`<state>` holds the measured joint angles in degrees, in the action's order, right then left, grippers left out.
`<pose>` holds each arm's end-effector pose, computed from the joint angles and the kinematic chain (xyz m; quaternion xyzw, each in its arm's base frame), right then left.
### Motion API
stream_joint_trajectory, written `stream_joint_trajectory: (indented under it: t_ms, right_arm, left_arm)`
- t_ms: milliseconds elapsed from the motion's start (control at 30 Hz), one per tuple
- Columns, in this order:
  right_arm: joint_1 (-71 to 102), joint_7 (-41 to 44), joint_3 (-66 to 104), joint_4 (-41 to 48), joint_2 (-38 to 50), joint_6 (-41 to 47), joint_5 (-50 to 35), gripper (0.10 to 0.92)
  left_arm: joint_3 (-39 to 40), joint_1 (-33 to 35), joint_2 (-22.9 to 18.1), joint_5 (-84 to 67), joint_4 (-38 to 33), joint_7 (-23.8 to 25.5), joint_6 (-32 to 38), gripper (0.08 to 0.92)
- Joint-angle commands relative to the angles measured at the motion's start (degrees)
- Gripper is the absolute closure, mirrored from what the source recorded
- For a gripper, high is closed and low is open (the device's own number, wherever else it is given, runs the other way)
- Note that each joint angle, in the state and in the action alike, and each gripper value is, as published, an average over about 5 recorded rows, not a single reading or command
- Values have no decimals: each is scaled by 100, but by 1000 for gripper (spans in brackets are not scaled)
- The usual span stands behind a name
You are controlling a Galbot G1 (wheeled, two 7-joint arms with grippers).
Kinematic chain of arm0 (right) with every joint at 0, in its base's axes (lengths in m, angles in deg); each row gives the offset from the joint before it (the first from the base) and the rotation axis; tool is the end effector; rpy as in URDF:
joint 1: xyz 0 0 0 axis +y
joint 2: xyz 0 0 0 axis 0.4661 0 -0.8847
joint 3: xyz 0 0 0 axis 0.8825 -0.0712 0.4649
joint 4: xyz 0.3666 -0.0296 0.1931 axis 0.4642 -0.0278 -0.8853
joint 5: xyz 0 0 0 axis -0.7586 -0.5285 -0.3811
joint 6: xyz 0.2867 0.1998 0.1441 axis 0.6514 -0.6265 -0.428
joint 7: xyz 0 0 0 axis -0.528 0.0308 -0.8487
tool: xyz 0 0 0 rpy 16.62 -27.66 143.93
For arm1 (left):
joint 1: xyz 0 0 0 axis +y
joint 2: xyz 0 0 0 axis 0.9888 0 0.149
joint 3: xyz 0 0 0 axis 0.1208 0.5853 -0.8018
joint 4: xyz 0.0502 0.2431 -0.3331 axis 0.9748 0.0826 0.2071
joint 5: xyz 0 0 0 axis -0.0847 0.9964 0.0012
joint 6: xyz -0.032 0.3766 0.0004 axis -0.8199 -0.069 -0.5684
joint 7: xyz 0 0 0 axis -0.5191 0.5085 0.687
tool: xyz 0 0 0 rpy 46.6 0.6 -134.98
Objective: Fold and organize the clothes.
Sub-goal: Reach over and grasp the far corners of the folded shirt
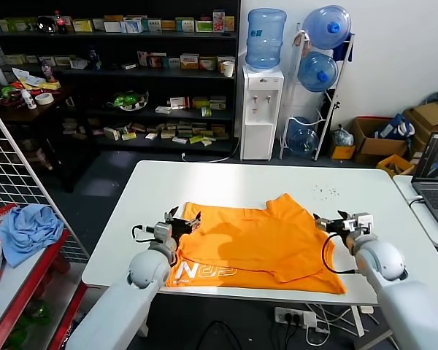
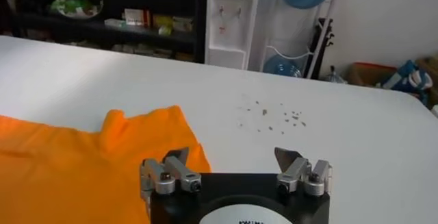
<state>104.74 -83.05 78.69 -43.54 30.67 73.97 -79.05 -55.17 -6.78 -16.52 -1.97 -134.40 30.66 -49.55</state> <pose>0.4534 -0.2077 -0.3518 0.0278 -0.9609 0.0368 0.2730 0.4504 -0.0093 -0.4133 -0.1221 -0.9749 -0.0464 0.1802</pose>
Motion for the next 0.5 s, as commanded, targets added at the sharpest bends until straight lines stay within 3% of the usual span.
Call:
stream_joint_trajectory:
  t_ms: [33,500]
  right_arm:
    - [-1302,495,-336,1681,-562,34,136,203]
    - [-1423,892,-632,2197,-1026,-67,496,203]
  left_arm:
    - [332,-1469,-457,-74,1973,121,-231,177]
    - [98,-1583,-602,-13,2542,180,-237,177]
